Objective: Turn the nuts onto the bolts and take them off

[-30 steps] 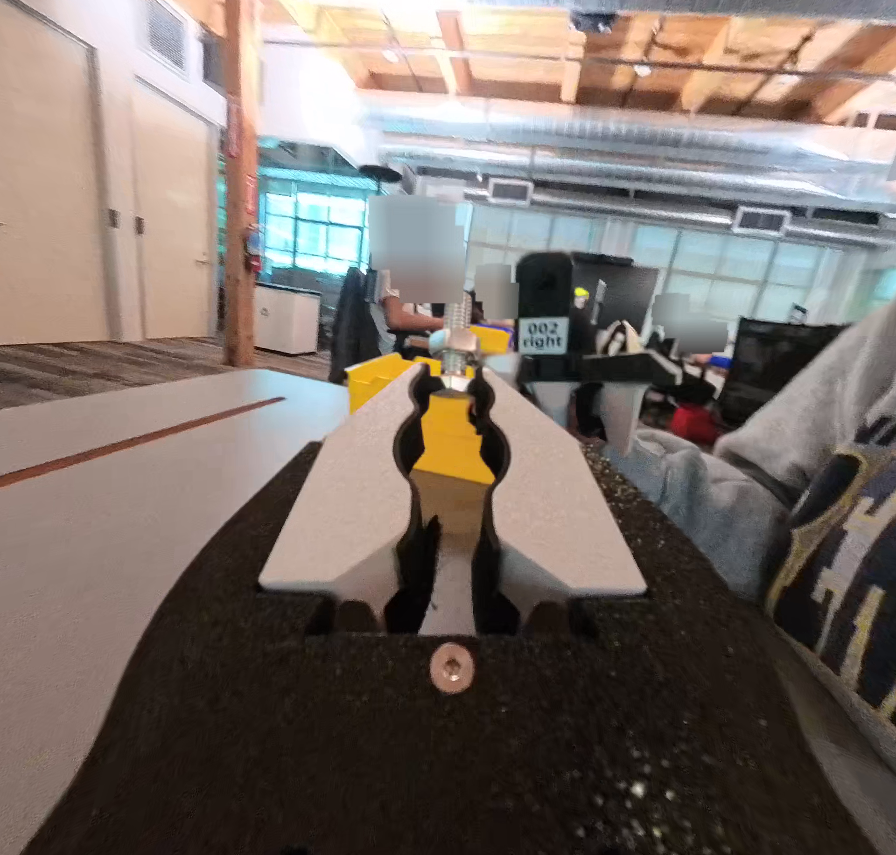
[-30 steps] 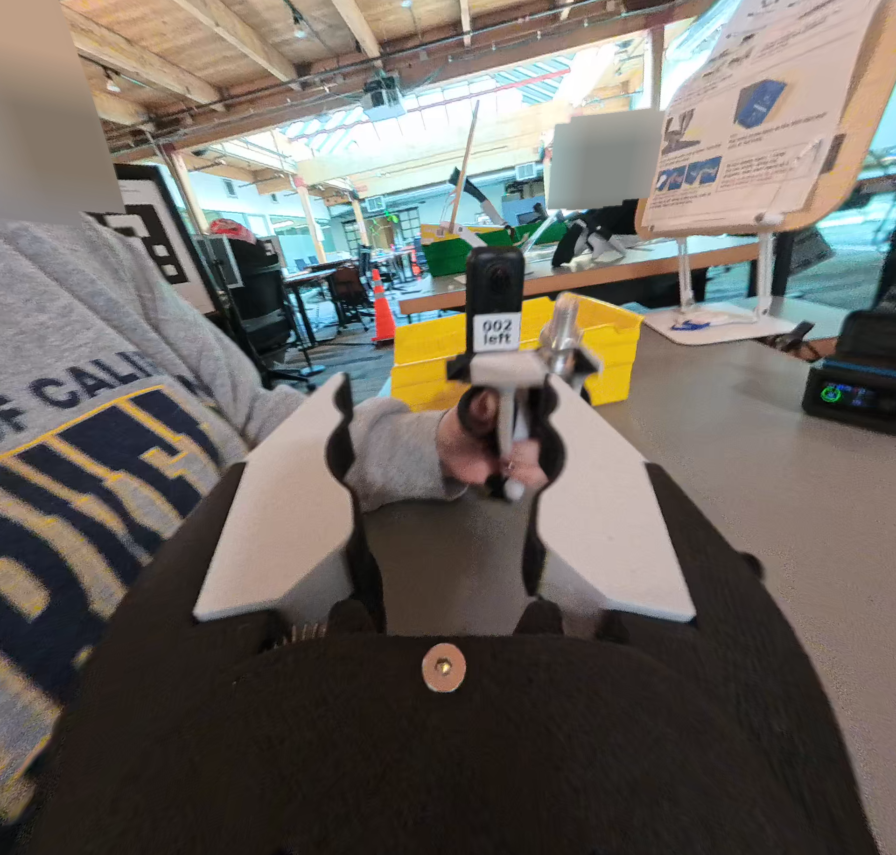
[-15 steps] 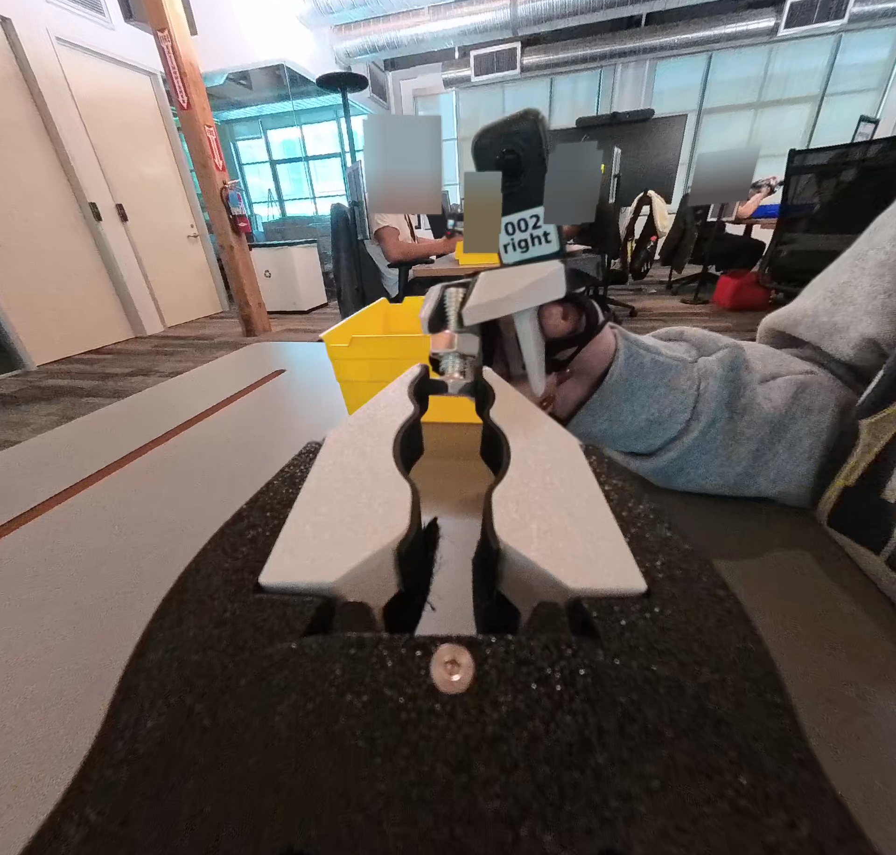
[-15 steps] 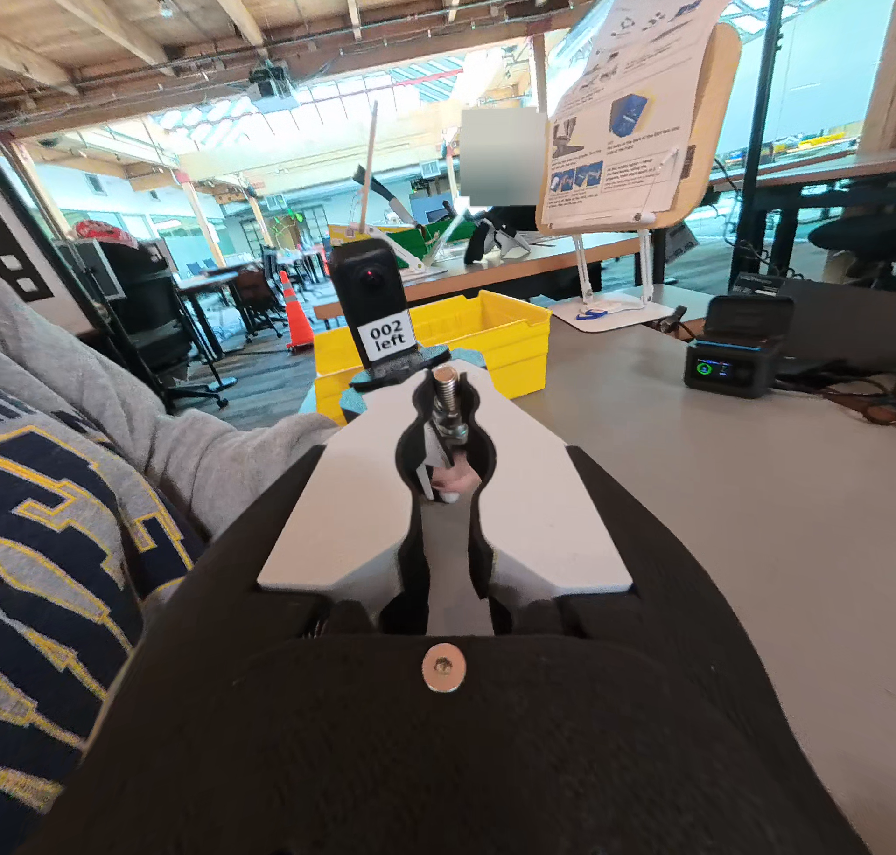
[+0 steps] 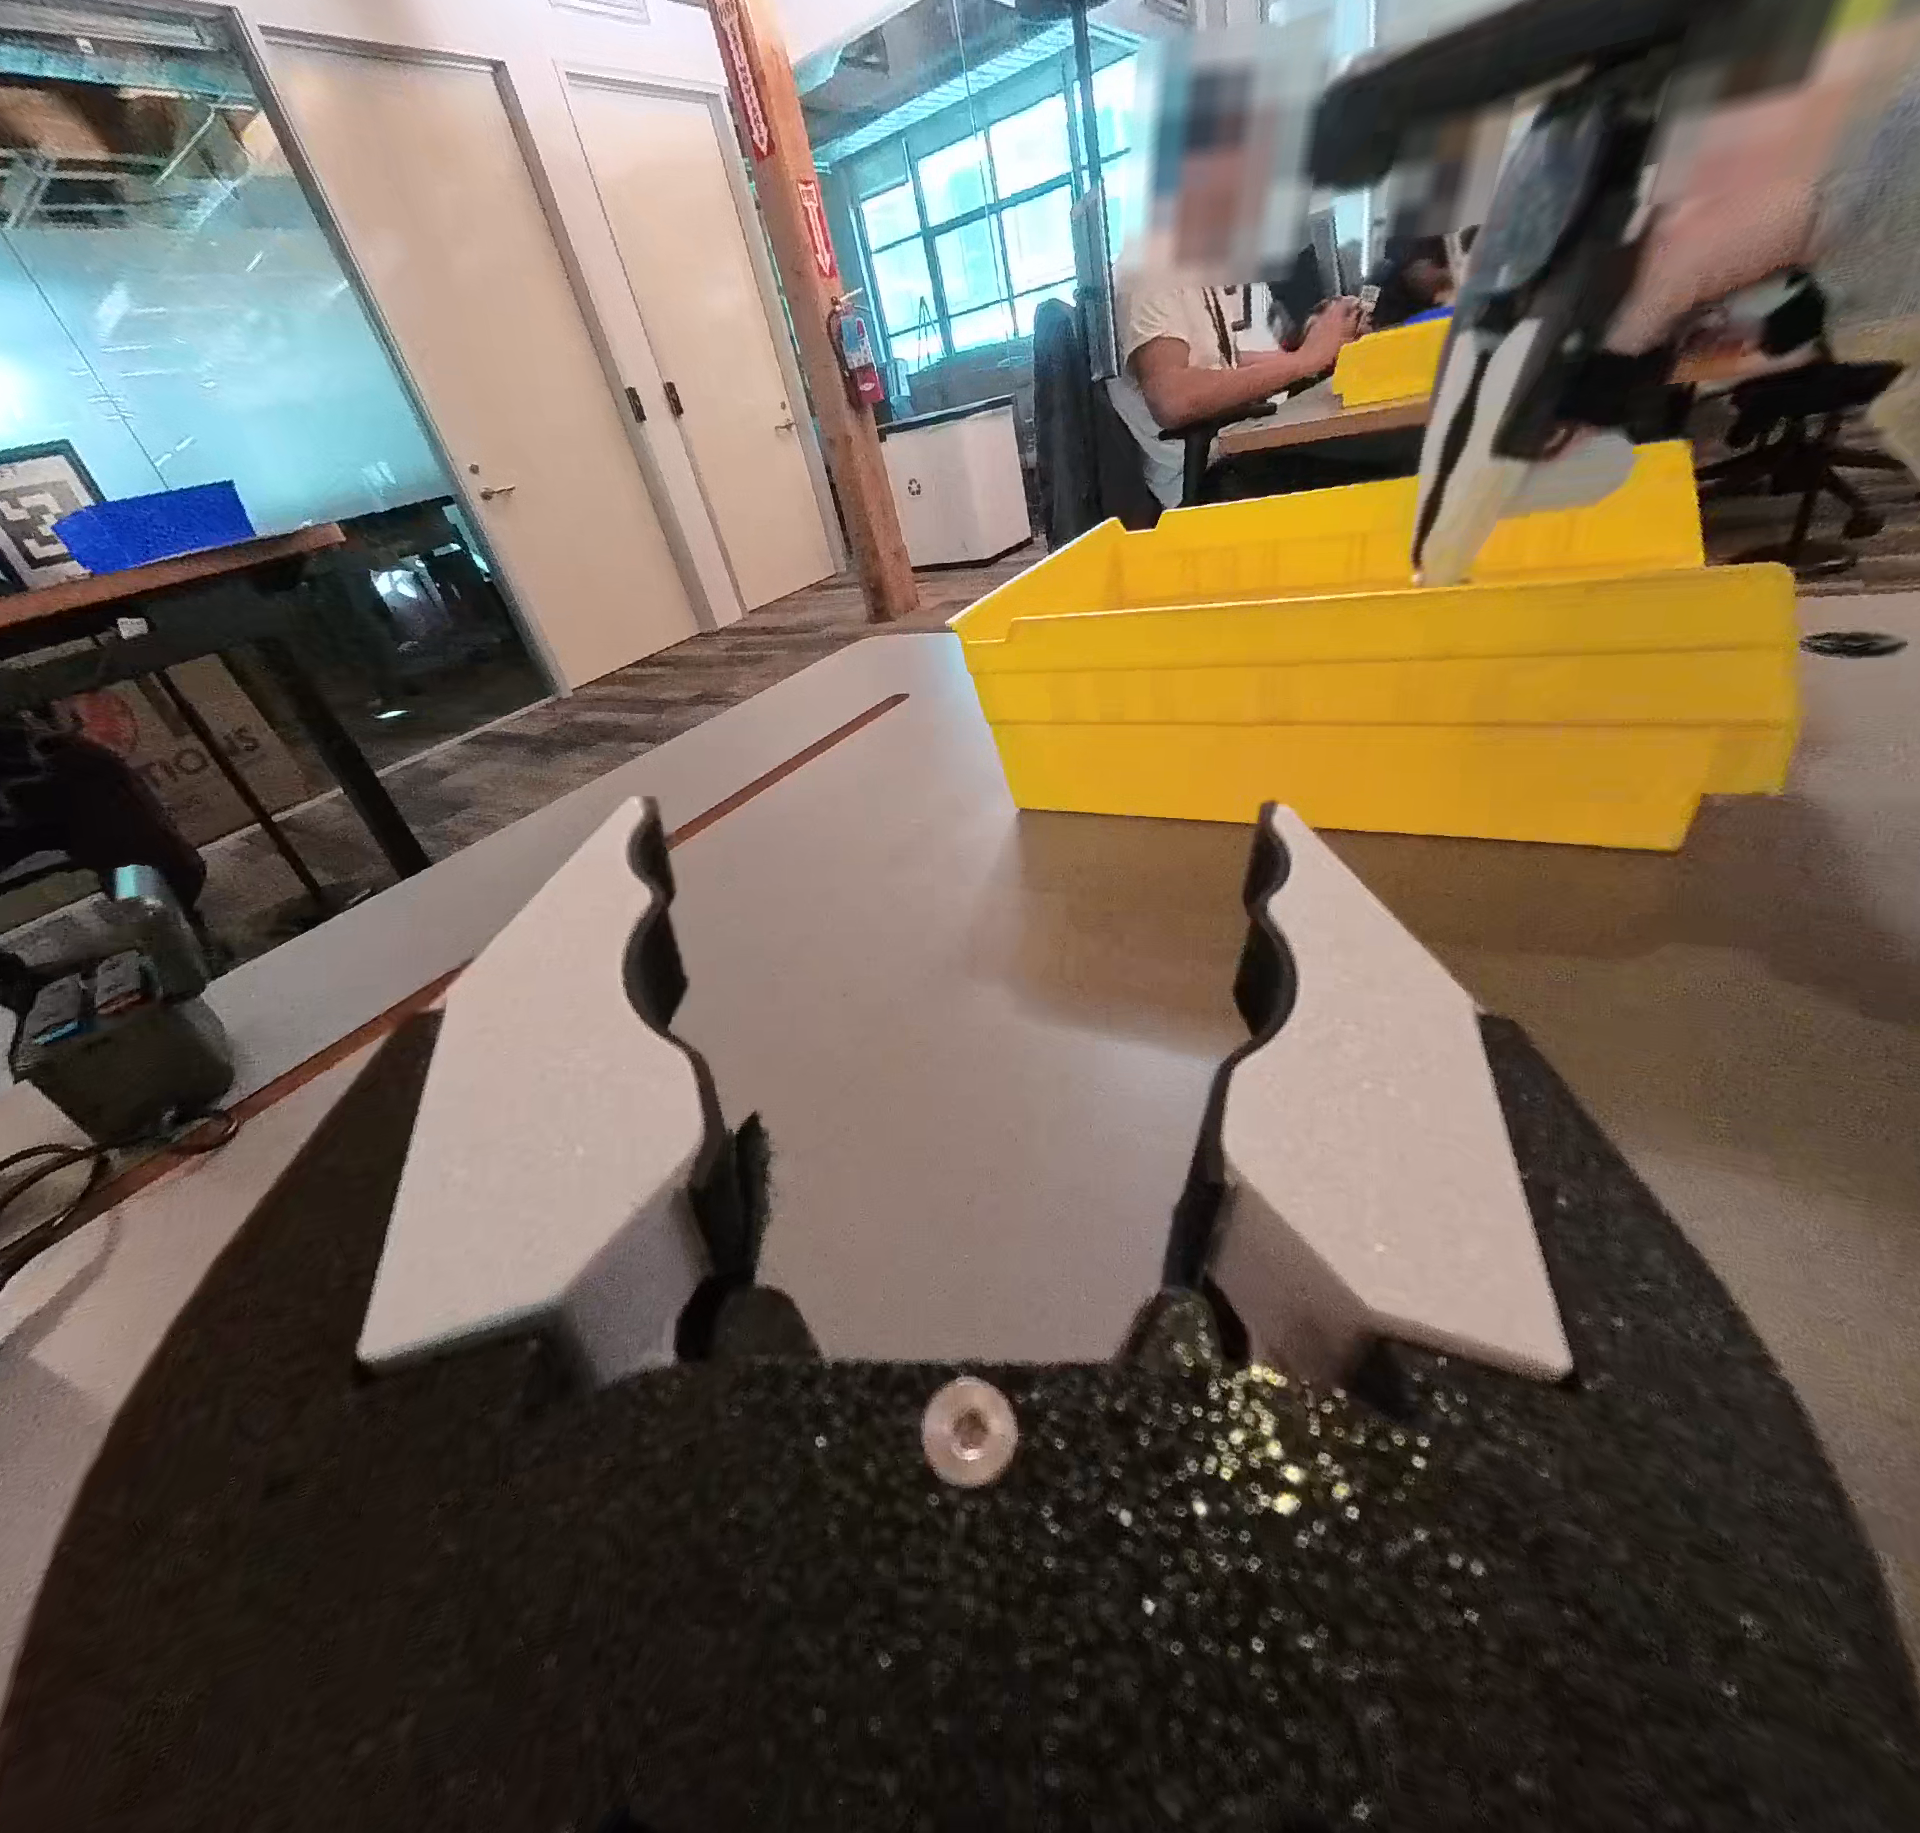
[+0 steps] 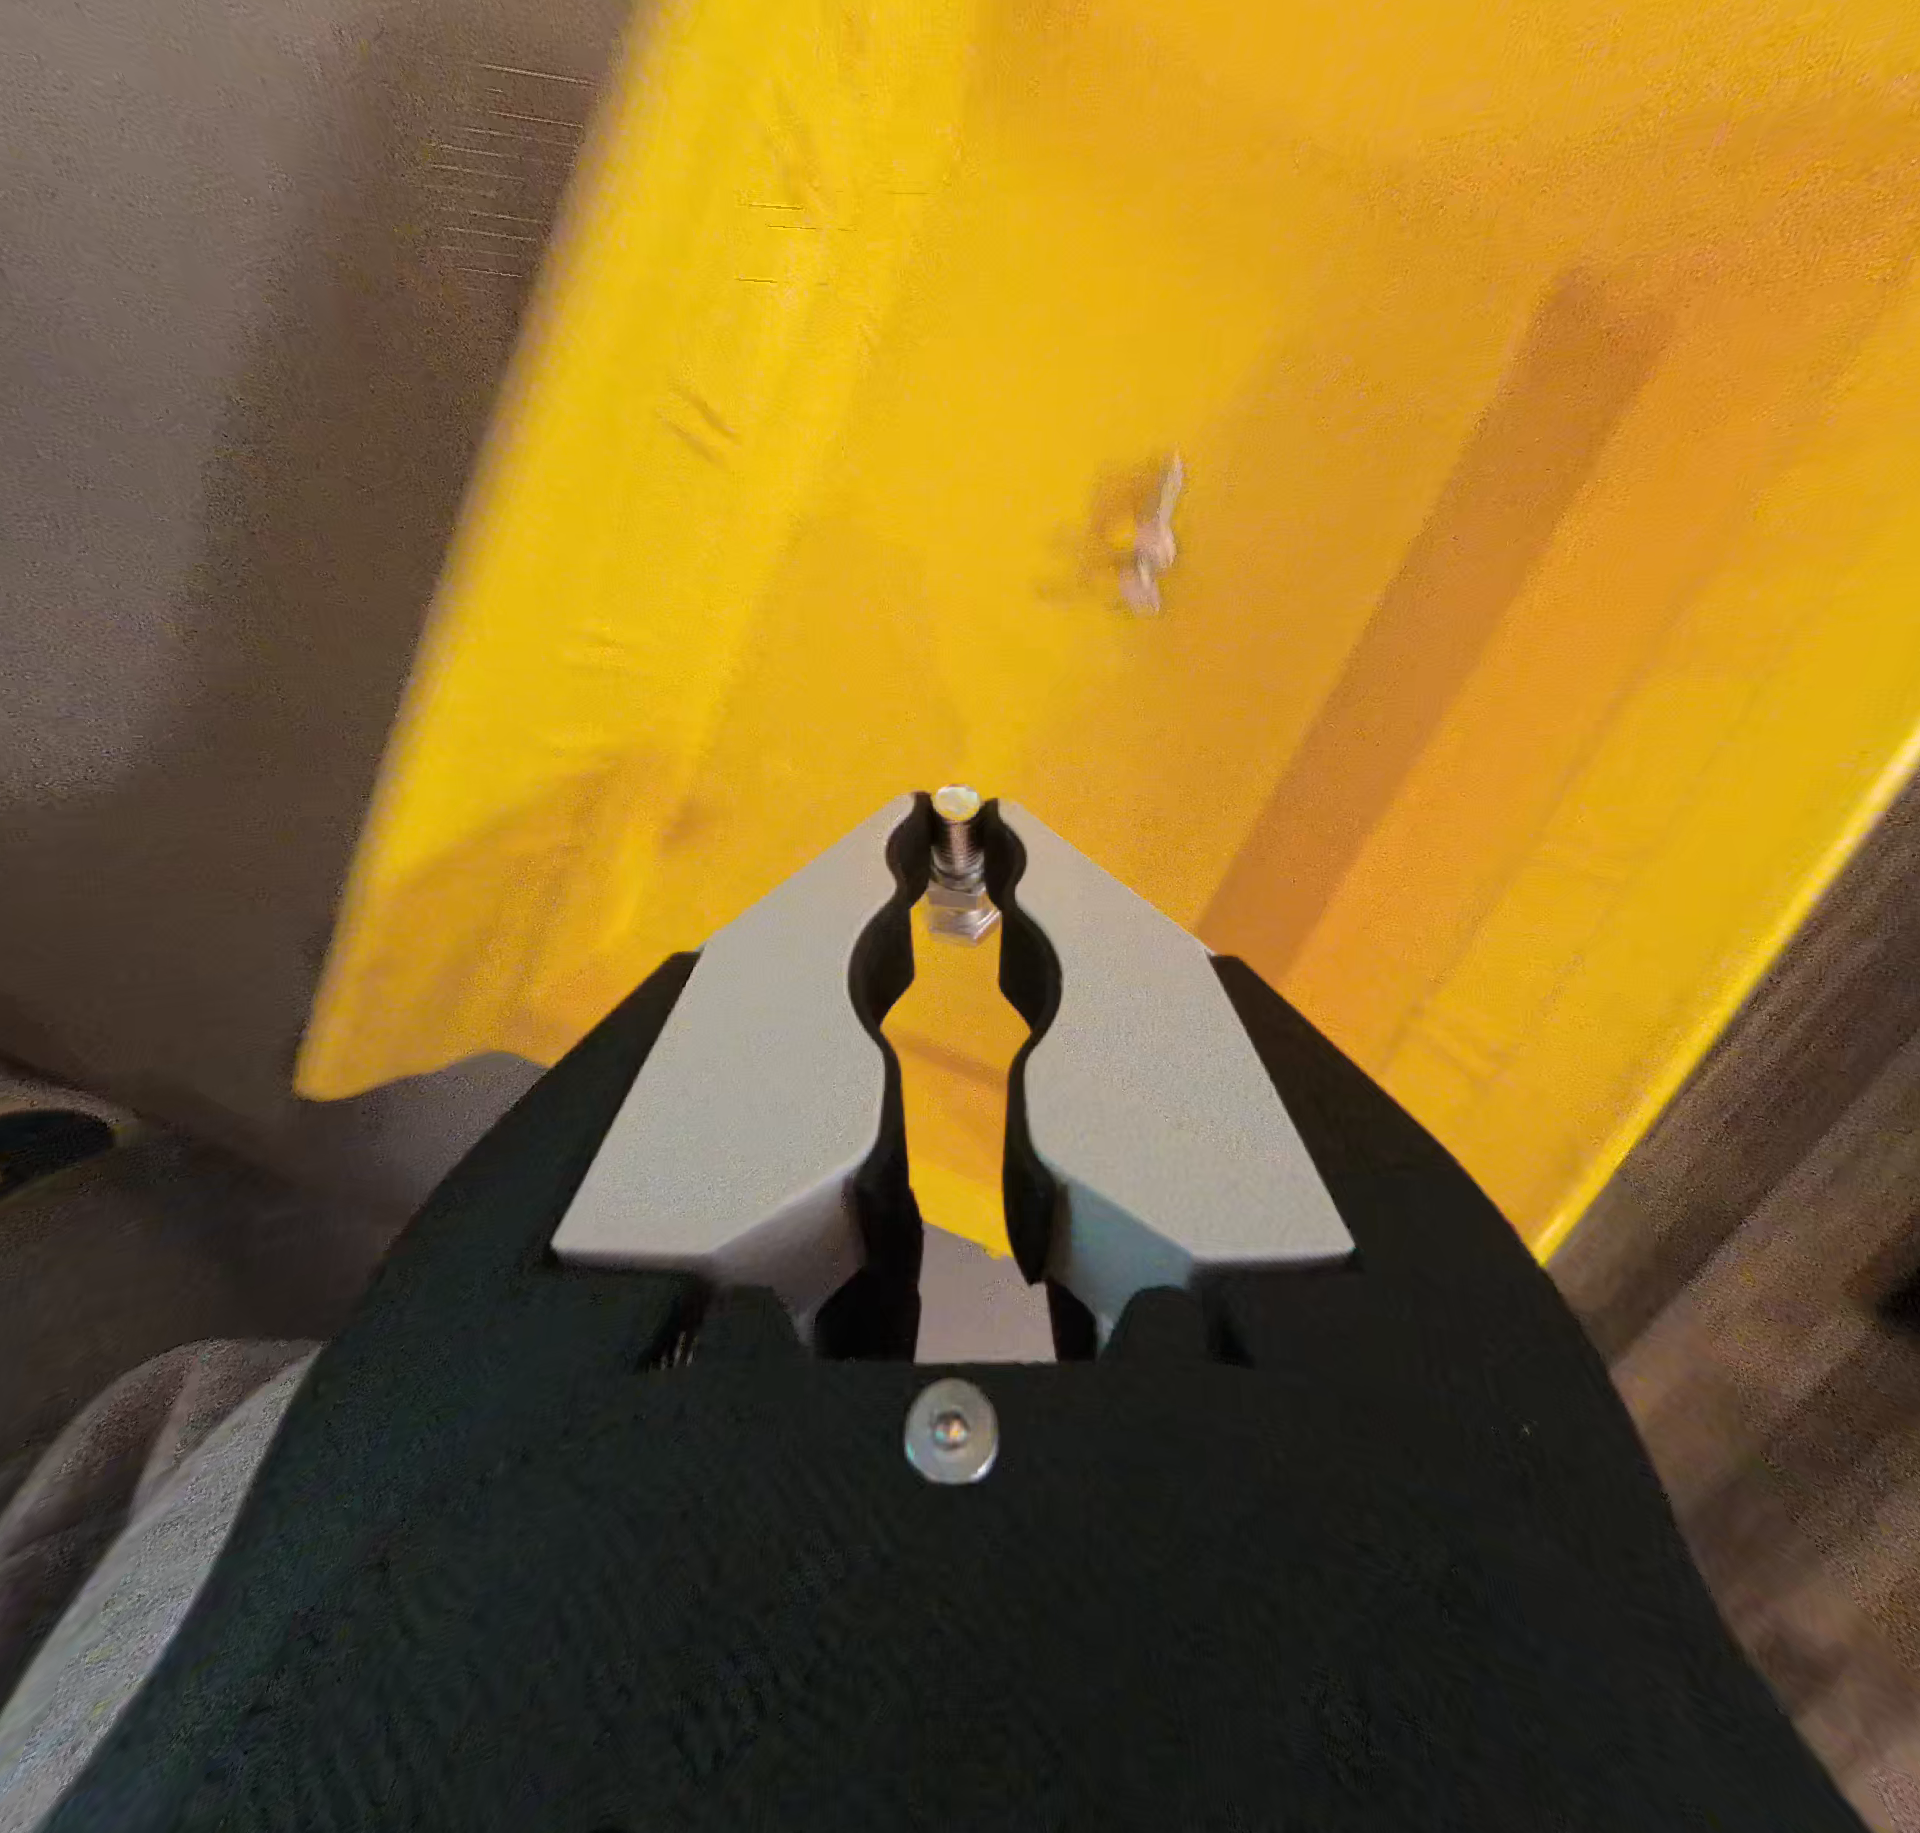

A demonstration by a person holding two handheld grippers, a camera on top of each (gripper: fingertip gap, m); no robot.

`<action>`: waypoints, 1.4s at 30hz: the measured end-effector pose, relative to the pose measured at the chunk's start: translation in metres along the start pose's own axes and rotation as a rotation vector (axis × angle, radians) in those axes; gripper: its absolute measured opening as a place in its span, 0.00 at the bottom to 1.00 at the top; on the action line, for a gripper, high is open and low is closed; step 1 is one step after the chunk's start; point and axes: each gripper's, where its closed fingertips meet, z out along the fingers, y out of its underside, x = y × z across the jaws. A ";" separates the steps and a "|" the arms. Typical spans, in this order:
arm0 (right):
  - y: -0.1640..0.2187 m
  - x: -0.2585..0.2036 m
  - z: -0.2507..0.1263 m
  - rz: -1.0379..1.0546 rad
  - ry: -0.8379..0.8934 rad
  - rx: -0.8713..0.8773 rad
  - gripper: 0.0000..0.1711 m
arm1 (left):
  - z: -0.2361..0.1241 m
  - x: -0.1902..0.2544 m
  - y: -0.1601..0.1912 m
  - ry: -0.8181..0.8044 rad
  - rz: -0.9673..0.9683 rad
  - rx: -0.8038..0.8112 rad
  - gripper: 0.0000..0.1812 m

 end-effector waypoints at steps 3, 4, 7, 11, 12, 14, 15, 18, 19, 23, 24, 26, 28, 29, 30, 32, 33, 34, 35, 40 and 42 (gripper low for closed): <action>0.029 0.027 0.037 0.070 -0.039 -0.207 0.05 | -0.003 -0.007 -0.002 -0.035 0.001 0.011 0.58; 0.033 0.029 0.046 0.077 -0.049 -0.237 0.05 | -0.003 -0.009 -0.002 -0.040 -0.006 0.011 0.58; 0.027 0.026 0.057 0.076 -0.067 -0.218 0.18 | -0.002 -0.009 0.001 -0.015 -0.072 -0.001 0.62; -0.005 0.034 0.016 0.046 0.194 0.002 0.38 | 0.001 -0.015 0.009 -0.052 -0.071 -0.037 0.67; -0.024 0.034 -0.005 0.027 0.301 0.125 0.36 | 0.000 -0.019 0.010 -0.080 -0.063 -0.039 0.67; -0.066 0.007 -0.047 -0.011 0.408 0.430 0.32 | -0.003 -0.031 0.010 -0.159 -0.037 -0.025 0.67; -0.088 -0.025 -0.063 -0.039 0.349 0.599 0.29 | -0.005 -0.036 0.009 -0.194 -0.025 -0.016 0.67; -0.137 -0.165 -0.090 -0.216 -0.166 1.019 0.17 | -0.004 -0.025 0.008 -0.128 -0.075 0.028 0.62; -0.146 -0.192 -0.088 -0.252 -0.265 1.075 0.17 | -0.002 -0.019 0.009 -0.099 -0.121 0.035 0.62; -0.187 -0.216 -0.036 -0.337 -0.166 1.213 0.17 | -0.002 -0.019 0.013 -0.139 -0.074 0.030 0.50; -0.192 -0.214 -0.027 -0.332 -0.138 1.265 0.13 | -0.005 -0.023 0.012 -0.173 -0.040 0.034 0.48; -0.193 -0.214 -0.015 -0.309 -0.153 1.359 0.00 | -0.013 -0.032 0.008 -0.238 0.015 0.051 0.37; -0.191 -0.202 -0.009 -0.281 -0.072 1.413 0.00 | -0.020 -0.040 0.004 -0.294 0.063 0.077 0.30; -0.189 -0.198 -0.005 -0.320 0.003 1.426 0.00 | -0.022 -0.042 0.003 -0.311 0.073 0.075 0.30; -0.188 -0.194 -0.002 -0.372 0.091 1.434 0.00 | -0.023 -0.045 0.003 -0.323 0.077 0.073 0.30; -0.187 -0.191 0.003 -0.428 0.186 1.439 0.00 | -0.024 -0.046 0.002 -0.335 0.084 0.075 0.31; -0.186 -0.195 0.004 -0.434 0.168 1.441 0.00 | -0.024 -0.047 0.002 -0.338 0.092 0.073 0.31; -0.185 -0.199 0.004 -0.445 0.139 1.447 0.00 | -0.024 -0.048 0.002 -0.341 0.103 0.070 0.32; -0.184 -0.204 0.003 -0.463 0.125 1.458 0.00 | -0.024 -0.049 0.002 -0.343 0.116 0.064 0.32; -0.182 -0.207 0.003 -0.493 0.134 1.464 0.00 | -0.032 -0.056 -0.012 -0.370 0.026 -0.007 0.52; -0.182 -0.205 0.004 -0.483 0.135 1.460 0.00 | -0.051 -0.058 -0.030 -0.398 -0.082 -0.023 0.56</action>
